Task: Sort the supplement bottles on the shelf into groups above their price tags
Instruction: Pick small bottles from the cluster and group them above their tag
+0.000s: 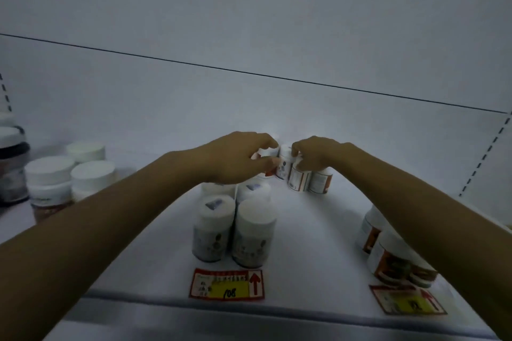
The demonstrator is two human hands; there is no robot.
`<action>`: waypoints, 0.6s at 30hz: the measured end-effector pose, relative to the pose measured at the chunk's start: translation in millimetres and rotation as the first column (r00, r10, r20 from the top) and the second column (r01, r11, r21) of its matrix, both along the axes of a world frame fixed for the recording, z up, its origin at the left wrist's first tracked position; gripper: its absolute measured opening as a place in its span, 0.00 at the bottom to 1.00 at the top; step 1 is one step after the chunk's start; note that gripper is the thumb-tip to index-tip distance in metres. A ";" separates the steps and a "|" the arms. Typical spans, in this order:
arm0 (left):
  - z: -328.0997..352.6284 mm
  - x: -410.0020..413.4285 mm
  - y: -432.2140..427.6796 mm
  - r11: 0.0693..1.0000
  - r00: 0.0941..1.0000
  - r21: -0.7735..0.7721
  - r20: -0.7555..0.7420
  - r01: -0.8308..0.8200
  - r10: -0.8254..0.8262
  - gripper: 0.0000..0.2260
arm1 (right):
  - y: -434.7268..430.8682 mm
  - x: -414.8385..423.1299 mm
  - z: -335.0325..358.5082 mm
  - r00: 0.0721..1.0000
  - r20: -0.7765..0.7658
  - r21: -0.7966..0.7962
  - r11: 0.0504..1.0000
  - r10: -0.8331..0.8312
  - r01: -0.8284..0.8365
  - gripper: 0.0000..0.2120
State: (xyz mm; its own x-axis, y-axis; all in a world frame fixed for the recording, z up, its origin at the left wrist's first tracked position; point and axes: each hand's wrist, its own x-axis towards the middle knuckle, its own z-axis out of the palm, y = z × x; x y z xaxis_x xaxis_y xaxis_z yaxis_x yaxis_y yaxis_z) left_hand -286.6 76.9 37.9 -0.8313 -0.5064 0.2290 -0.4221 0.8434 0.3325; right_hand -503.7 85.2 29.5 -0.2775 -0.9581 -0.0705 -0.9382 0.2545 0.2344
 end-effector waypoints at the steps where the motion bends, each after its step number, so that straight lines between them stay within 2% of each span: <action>1: -0.4 -2.3 3.6 1.000 1.000 0.001 -0.003 -0.023 0.023 0.20 | -0.5 -3.5 -1.3 1.000 -0.005 -0.005 1.000 0.029 -0.029 0.19; 6: -0.6 -18.1 28.4 0.987 0.988 -0.068 -0.071 -0.145 0.140 0.20 | 1.1 -17.1 -0.6 0.983 0.076 -0.050 0.986 0.165 -0.161 0.16; 10: -4.0 -34.3 49.1 0.965 0.963 -0.101 -0.146 -0.243 0.227 0.19 | 12.2 -20.4 9.2 0.937 0.210 -0.193 0.951 0.279 -0.240 0.15; 14: -12.2 -53.5 67.1 0.942 0.894 0.015 -0.310 -0.335 0.323 0.26 | 34.9 -14.1 35.7 0.834 0.363 -0.389 0.881 0.416 -0.270 0.13; 18: -24.7 -74.1 83.8 0.919 0.772 0.194 -0.499 -0.343 0.394 0.31 | 69.2 -10.5 59.7 0.686 0.532 -0.522 0.830 0.497 -0.196 0.16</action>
